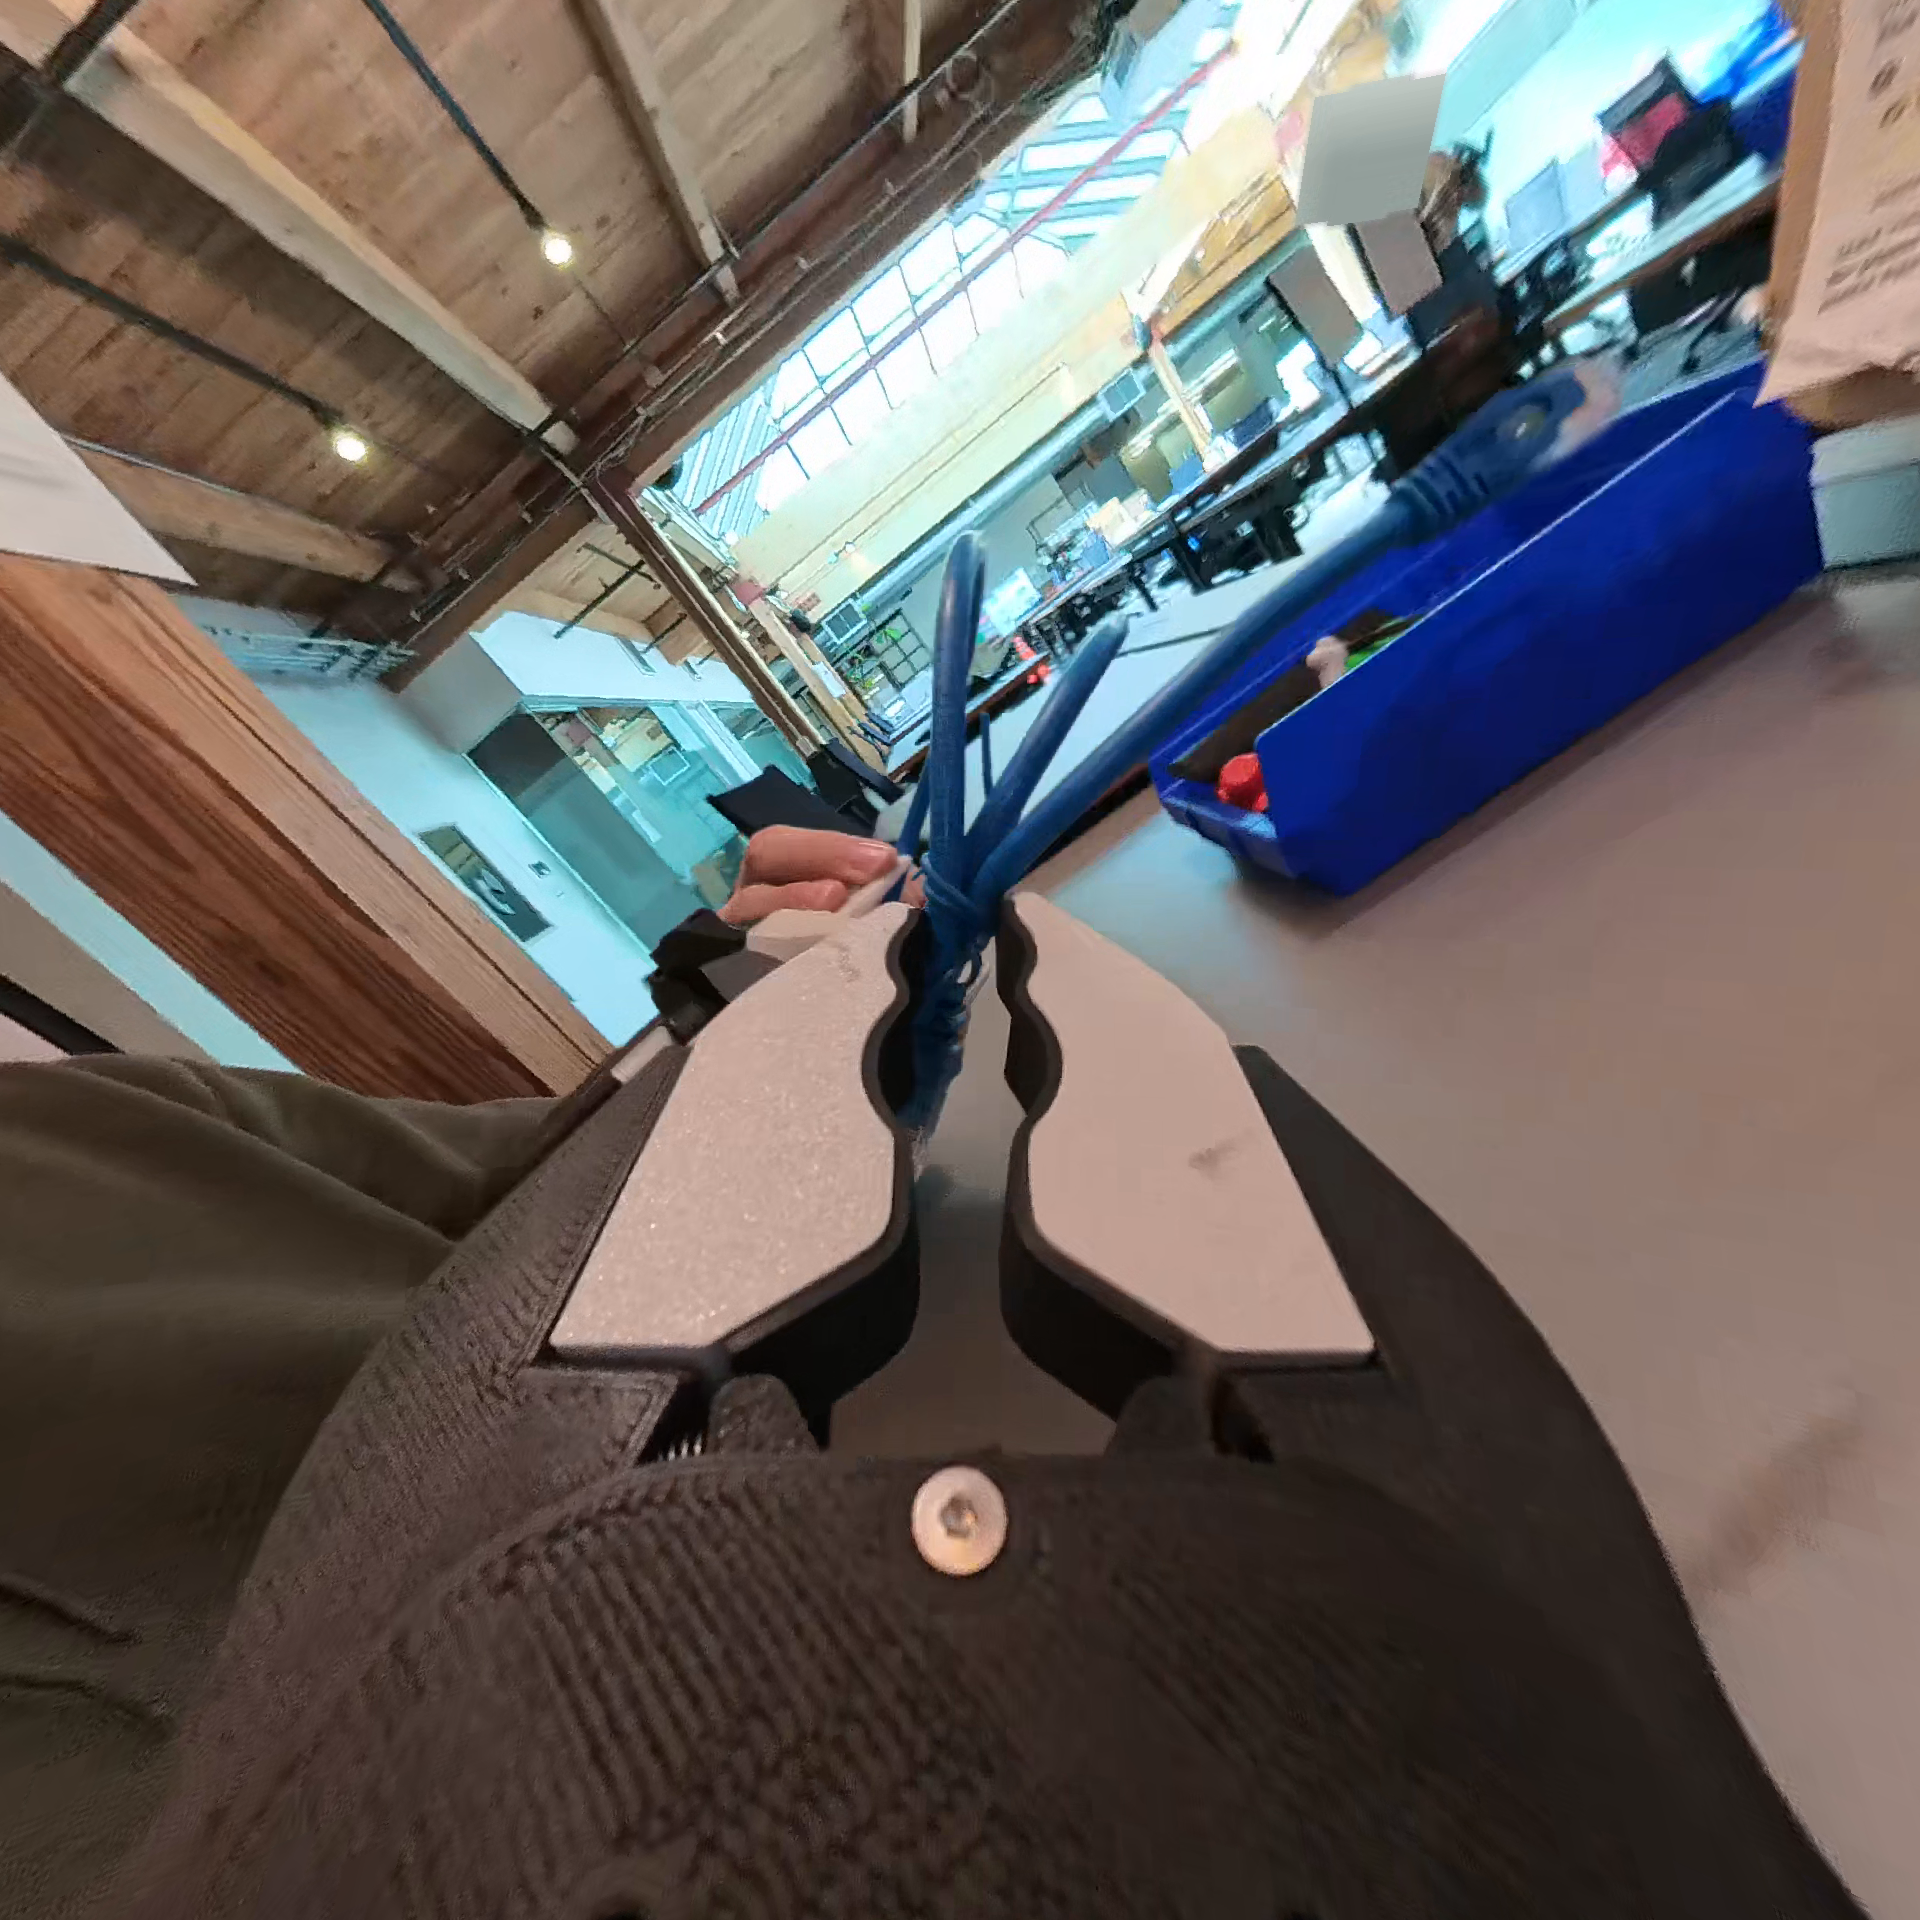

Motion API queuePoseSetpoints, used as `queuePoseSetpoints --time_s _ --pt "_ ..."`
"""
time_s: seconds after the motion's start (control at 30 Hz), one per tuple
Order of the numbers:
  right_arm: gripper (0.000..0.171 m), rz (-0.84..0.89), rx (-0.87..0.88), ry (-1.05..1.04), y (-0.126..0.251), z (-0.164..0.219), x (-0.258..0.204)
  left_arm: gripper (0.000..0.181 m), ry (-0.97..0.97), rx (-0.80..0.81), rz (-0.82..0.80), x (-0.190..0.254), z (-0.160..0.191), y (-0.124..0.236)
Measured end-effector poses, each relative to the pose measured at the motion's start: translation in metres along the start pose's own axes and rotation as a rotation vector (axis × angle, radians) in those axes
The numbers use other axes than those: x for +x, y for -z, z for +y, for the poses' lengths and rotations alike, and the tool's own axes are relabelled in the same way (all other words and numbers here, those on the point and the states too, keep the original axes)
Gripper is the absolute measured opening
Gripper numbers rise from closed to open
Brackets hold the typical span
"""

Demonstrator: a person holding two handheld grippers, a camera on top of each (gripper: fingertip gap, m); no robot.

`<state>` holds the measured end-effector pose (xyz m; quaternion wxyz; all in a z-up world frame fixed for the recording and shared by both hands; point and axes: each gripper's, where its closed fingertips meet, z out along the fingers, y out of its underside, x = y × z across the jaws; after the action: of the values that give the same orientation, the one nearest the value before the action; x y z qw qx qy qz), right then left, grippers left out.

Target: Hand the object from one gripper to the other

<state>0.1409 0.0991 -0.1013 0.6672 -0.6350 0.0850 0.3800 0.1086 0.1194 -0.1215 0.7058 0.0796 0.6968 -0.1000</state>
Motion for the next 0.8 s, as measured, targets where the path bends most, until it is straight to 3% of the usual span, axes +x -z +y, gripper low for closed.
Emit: queuePoseSetpoints --time_s 0.13,0.23,0.33,0.43,0.53,0.67,0.8 --pt "0.012 0.034 0.012 0.137 0.005 -0.007 0.0 0.036 0.185 0.009 0.015 -0.002 0.005 0.005" --pt "0.012 0.053 0.029 0.258 0.011 -0.015 -0.003 0.05 0.439 0.068 0.011 -0.011 0.003 0.012" --pt "0.012 0.063 -0.001 0.451 0.016 -0.016 -0.012 0.054 0.871 0.167 -0.016 -0.031 0.009 0.022" --pt "0.013 0.065 -0.083 0.63 0.019 -0.007 -0.021 0.059 1.399 0.239 -0.083 -0.049 0.039 0.032" --pt "0.012 0.011 -0.074 0.679 0.017 -0.005 -0.033 0.087 1.777 0.236 0.039 -0.031 0.061 0.027" --pt "0.012 -0.092 -0.056 0.638 0.013 0.0 -0.045 0.079 1.876 0.381 0.31 -0.01 0.037 0.03" --pt "0.012 -0.206 -0.045 0.568 0.008 0.006 -0.058 0.054 1.857 0.478 0.347 -0.01 0.028 0.035"
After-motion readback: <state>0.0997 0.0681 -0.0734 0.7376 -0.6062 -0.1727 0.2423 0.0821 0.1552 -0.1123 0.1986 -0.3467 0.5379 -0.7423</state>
